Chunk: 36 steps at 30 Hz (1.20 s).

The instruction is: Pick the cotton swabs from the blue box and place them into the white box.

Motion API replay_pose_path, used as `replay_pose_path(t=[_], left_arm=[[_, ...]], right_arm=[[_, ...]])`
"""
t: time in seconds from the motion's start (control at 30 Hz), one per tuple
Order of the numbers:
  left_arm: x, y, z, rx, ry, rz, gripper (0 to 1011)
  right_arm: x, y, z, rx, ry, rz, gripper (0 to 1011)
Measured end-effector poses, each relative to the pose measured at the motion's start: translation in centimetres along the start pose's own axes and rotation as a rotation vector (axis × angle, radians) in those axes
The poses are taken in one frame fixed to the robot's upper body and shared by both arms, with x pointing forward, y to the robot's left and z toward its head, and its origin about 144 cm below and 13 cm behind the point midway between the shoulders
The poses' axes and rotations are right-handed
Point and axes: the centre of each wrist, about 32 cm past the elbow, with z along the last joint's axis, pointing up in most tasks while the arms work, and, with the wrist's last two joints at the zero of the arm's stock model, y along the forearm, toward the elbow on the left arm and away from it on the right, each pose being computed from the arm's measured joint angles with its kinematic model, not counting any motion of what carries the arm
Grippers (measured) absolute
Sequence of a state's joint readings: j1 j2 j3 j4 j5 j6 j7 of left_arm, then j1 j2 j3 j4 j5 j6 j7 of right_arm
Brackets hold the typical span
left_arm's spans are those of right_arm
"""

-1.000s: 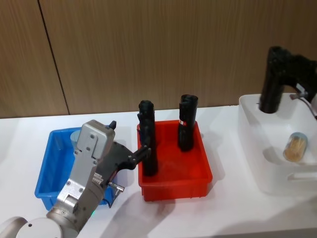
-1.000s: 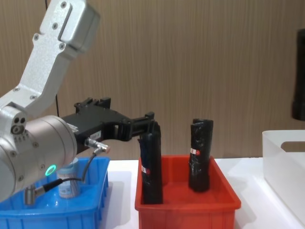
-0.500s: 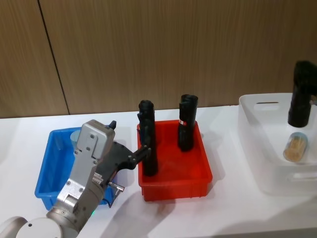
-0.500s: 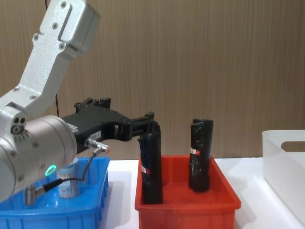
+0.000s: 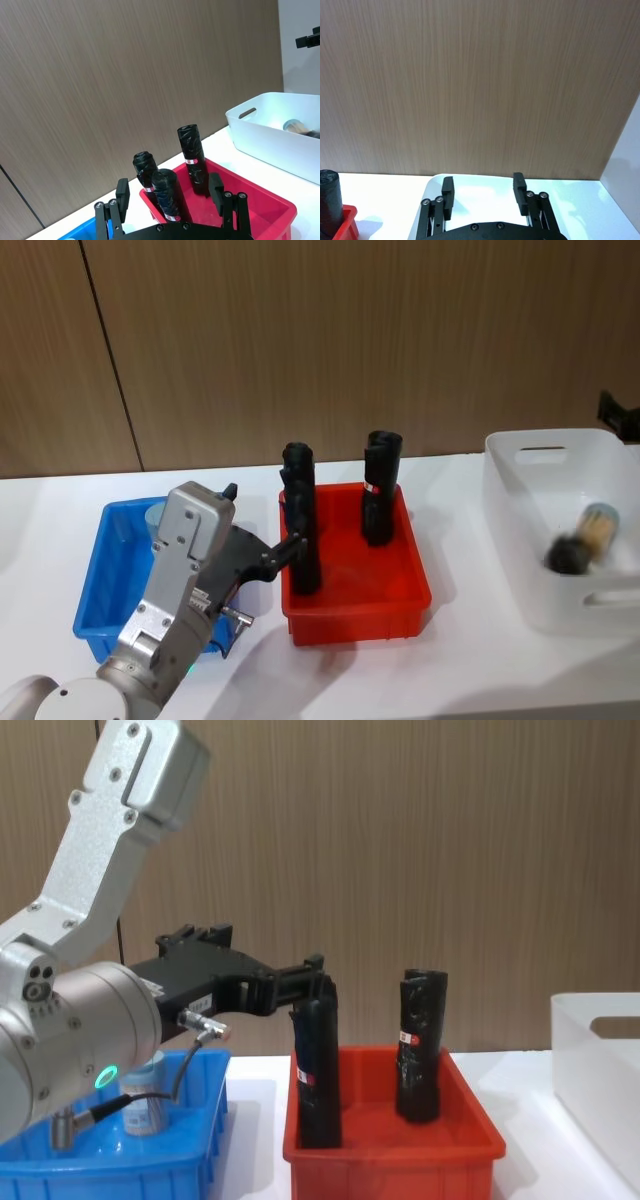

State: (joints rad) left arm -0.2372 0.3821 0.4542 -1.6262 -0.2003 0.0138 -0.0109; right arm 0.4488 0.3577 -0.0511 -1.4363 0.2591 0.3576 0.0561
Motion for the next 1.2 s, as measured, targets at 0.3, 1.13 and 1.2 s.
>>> replay_pose_path(t=[0.3,1.13,1.2], left_arm=[[0.0,0.0,0.0,0.0,0.0,0.0,999],[0.0,0.0,0.0,0.0,0.0,0.0,1000],[0.0,0.0,0.0,0.0,0.0,0.0,1000]], right_arm=[[0.15,-0.03,-0.16,-0.007,-0.002,-0.006,970],[0.2,-0.27,-0.16,-0.006,-0.008,-0.008,1002],[0.2,-0.28,-0.15,-0.005,-0.008,-0.008,1002]])
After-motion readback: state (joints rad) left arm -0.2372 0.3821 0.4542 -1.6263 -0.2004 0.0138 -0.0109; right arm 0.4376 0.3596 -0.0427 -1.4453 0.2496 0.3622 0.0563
